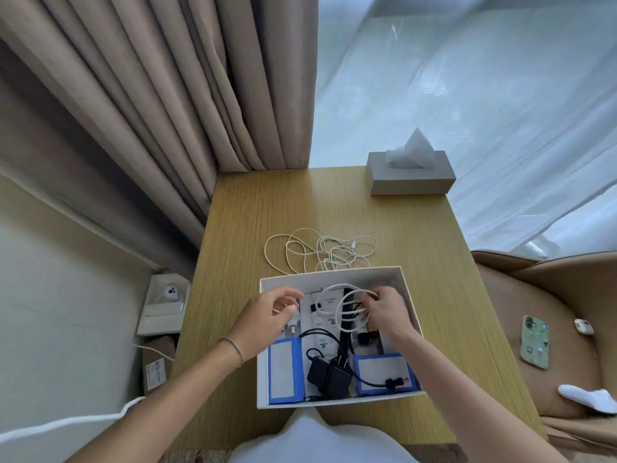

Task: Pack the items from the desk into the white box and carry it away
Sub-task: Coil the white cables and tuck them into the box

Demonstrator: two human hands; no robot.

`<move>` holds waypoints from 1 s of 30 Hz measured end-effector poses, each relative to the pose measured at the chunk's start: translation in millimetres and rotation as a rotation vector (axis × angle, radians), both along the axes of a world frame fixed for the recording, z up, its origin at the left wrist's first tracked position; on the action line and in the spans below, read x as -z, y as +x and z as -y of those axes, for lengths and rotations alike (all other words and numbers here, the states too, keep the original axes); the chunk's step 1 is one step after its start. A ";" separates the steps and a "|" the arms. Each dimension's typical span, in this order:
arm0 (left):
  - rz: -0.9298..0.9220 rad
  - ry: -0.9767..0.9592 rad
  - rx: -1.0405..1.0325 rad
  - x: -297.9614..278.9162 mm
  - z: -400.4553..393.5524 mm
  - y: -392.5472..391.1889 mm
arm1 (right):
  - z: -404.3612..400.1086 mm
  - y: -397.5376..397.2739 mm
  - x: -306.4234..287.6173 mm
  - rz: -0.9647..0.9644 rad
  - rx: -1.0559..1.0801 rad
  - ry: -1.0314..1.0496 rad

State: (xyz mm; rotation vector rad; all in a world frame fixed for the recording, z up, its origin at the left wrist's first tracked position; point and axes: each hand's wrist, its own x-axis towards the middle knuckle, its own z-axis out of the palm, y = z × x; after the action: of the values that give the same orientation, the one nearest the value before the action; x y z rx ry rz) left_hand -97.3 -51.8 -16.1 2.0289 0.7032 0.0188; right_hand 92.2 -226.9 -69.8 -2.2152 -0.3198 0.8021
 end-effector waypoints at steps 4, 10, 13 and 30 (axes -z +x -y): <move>-0.023 -0.001 0.009 3.3 7.3 0.3 | 2.4 -2.3 2.6 0.070 -0.068 -0.098; -0.006 0.030 0.028 4.6 12.4 0.6 | 6.4 -9.0 -6.9 0.227 -0.254 -0.159; 0.006 0.058 0.046 4.1 12.0 2.5 | 12.2 -10.6 -12.9 0.264 -0.331 -0.221; 0.114 0.248 0.071 -3.8 -1.3 38.4 | 11.4 9.9 -77.1 0.505 -0.366 0.109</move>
State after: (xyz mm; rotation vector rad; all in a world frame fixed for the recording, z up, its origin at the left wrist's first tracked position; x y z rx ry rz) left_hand -58.8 -50.4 -12.4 2.2688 0.5796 0.1877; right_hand 102.0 -238.2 7.3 -2.2601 -1.0114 0.3774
